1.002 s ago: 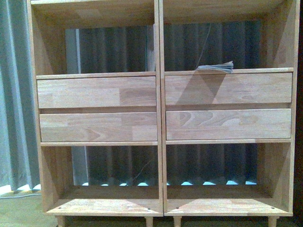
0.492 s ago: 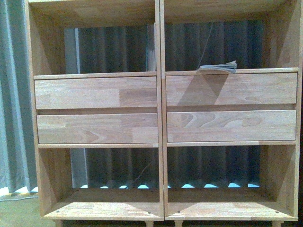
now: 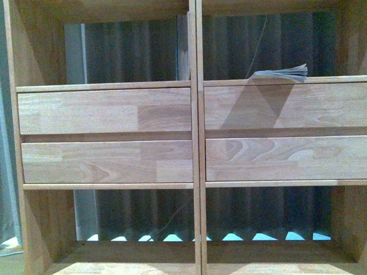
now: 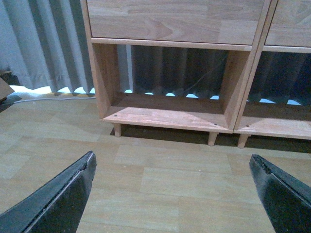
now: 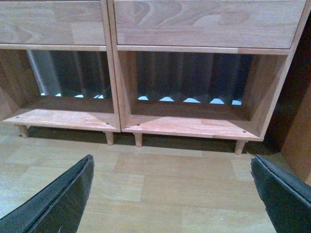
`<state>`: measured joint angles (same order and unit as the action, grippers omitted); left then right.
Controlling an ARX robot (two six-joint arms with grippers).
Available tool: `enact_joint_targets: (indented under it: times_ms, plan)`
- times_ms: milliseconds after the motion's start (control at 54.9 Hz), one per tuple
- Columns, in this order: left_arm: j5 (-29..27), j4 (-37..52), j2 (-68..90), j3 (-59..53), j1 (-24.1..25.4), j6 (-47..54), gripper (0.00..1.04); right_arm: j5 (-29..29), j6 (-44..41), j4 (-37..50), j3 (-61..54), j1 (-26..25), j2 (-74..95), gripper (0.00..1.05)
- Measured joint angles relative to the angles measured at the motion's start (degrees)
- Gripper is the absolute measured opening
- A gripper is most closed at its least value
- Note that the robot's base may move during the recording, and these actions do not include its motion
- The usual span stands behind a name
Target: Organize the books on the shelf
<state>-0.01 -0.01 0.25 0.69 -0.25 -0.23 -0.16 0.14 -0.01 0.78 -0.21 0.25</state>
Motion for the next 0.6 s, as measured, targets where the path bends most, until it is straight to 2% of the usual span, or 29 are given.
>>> enact_joint_targets:
  times_ms: [601]
  plan:
    - [0.00, 0.00, 0.00, 0.00, 0.00, 0.00, 0.97, -0.04, 0.00, 0.00, 0.00, 0.00, 0.02, 0.98]
